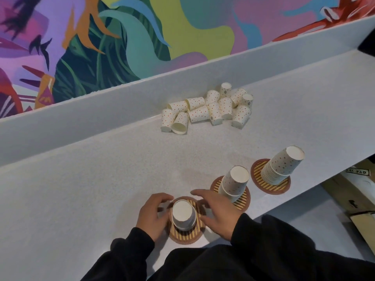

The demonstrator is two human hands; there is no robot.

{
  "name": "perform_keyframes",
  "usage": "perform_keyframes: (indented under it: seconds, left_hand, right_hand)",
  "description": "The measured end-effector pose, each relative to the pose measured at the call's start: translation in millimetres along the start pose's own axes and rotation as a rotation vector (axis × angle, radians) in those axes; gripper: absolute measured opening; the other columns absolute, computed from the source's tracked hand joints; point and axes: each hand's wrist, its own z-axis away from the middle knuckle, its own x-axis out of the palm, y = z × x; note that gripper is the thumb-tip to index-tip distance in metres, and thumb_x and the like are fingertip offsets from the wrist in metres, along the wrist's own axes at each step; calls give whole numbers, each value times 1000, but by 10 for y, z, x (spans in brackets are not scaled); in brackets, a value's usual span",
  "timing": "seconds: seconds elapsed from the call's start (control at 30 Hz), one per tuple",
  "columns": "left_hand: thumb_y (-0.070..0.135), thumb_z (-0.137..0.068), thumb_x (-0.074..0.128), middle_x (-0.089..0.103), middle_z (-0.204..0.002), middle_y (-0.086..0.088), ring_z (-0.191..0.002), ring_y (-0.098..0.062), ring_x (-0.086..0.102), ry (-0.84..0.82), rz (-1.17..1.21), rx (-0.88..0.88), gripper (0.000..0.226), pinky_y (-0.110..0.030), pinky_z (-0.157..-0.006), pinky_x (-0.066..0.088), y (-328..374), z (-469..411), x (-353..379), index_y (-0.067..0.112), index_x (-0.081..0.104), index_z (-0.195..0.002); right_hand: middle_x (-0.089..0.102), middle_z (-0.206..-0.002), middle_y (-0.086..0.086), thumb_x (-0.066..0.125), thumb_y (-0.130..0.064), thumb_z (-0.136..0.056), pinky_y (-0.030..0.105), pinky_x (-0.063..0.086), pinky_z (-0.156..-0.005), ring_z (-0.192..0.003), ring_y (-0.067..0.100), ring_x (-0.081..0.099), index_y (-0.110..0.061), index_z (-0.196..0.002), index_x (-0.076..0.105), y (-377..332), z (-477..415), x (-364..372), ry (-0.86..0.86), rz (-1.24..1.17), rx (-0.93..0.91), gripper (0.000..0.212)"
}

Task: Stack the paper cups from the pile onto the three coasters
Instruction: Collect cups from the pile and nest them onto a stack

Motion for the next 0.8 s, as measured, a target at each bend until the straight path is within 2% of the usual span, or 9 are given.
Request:
perform_keyframes:
  seconds: [0.07, 0.13, 0.23, 0.33, 0.43, 0.53, 0.6, 0.7, 0.8]
  left_hand:
    - [-9, -88, 60, 67, -114, 19, -111, 3, 60, 38, 22, -21, 51, -20, -92, 51, 13, -182, -174, 39, 68, -105]
    - [-9, -88, 61, 69, -112, 19, -110, 5, 60, 59, 29, -37, 50, -17, -89, 51, 56, -427, -352, 38, 70, -104]
    - [-3, -87, 69, 70, -108, 17, -105, 1, 64, 77, 34, -26, 41, -14, -81, 51, 219, -859, -589, 35, 71, -103]
    - [3, -88, 70, 68, -110, 12, -101, -6, 65, 70, -55, 64, 36, -23, -88, 53, 424, -1384, -731, 30, 68, -113]
    - [16, -89, 75, 64, -114, 5, -98, -12, 64, 31, -120, 78, 45, -32, -90, 53, 597, -1948, -787, 31, 58, -128]
    - [29, -88, 78, 56, -122, -1, -101, -19, 62, -26, -173, 74, 62, -32, -89, 49, 677, -2449, -741, 33, 47, -142]
    - [34, -88, 78, 55, -126, -4, -110, -25, 59, -24, -144, 13, 68, -37, -96, 49, 659, -2758, -675, 29, 43, -145]
    - [39, -90, 75, 55, -141, -11, -124, -33, 56, 16, 21, -183, 69, -41, -106, 45, 567, -3152, -567, 21, 40, -147]
    - [46, -93, 68, 51, -148, -11, -129, -34, 54, 20, 146, -327, 72, -40, -105, 43, 457, -3381, -475, 19, 35, -150]
  right_hand:
    - [53, -147, -18, 65, -29, -98, 24, 48, -108, -126, -4, 56, -40, -150, 40, -316, 94, -403, 37, 12, -121, 58]
    - [63, -134, -17, 65, -26, -98, 20, 52, -99, -116, -2, 64, -34, -142, 53, -615, 106, -843, 82, -36, -246, 46]
    - [72, -118, -11, 69, -19, -98, 22, 56, -94, -107, 6, 70, -27, -129, 64, -848, -145, -1372, 122, -130, -265, 33]
    - [75, -109, -4, 72, -18, -96, 33, 60, -93, -100, 8, 72, -22, -119, 70, -791, -743, -1656, 163, -123, -127, 23]
    - [75, -112, 16, 71, -20, -97, 47, 62, -91, -95, 26, 75, -12, -113, 69, -579, -1502, -1778, 156, -408, 172, 18]
    - [70, -120, 15, 66, -28, -100, 43, 60, -87, -96, 29, 70, -11, -119, 64, -411, -2188, -1695, 177, -381, 360, 25]
    - [68, -124, 13, 63, -32, -101, 43, 59, -91, -102, 29, 68, -8, -128, 61, -330, -2575, -1544, 187, -337, 459, 35]
    - [63, -136, 14, 66, -47, -97, 49, 51, -107, -121, 33, 62, -7, -137, 55, -217, -3014, -1293, 200, -335, 611, 58]
    - [57, -143, 16, 63, -50, -98, 48, 45, -114, -131, 34, 55, -8, -143, 48, -224, -3220, -1133, 230, -362, 665, 64]
